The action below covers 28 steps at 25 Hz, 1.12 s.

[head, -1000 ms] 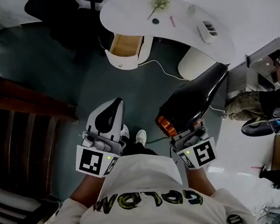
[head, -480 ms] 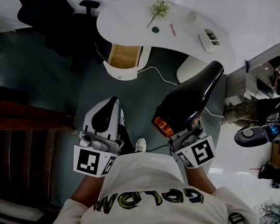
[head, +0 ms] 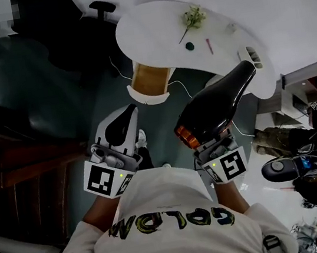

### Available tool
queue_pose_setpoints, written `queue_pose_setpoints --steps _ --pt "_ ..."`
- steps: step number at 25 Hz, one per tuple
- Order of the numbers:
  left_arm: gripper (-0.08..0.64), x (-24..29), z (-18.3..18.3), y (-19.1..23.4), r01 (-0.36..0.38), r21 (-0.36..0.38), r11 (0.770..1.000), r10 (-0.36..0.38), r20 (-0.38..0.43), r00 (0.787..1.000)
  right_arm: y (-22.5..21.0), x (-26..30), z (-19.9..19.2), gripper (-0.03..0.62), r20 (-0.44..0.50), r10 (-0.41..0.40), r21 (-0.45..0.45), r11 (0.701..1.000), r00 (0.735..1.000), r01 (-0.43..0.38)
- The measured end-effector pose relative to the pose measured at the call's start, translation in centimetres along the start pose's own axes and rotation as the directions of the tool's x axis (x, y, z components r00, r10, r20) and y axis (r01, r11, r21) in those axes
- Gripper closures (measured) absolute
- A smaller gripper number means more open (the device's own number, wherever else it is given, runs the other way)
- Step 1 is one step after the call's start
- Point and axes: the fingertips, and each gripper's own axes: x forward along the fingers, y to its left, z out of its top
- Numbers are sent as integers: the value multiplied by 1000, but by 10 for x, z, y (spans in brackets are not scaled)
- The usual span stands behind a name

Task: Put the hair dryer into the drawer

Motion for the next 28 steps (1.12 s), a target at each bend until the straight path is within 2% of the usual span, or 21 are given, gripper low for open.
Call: queue_pose_setpoints --steps 7,11,20,28 --pt "548 32 2 76 24 -14 1000 -24 -1 1000 -8 82 -2 350 -20 -3 4 1000 1000 4" --pt "548 53 3 97 38 -16 999 -38 -10 999 -19 107 -3 350 -24 -15 11 1000 1000 15" --pt "548 100 -7 96 76 -13 997 -77 -38 996 -61 119 -6 348 -24 -42 27 999 999 43" --pt "548 129 -24 90 58 0 998 -57 -77 995 -92 120 -19 350 -59 -3 32 999 998 5"
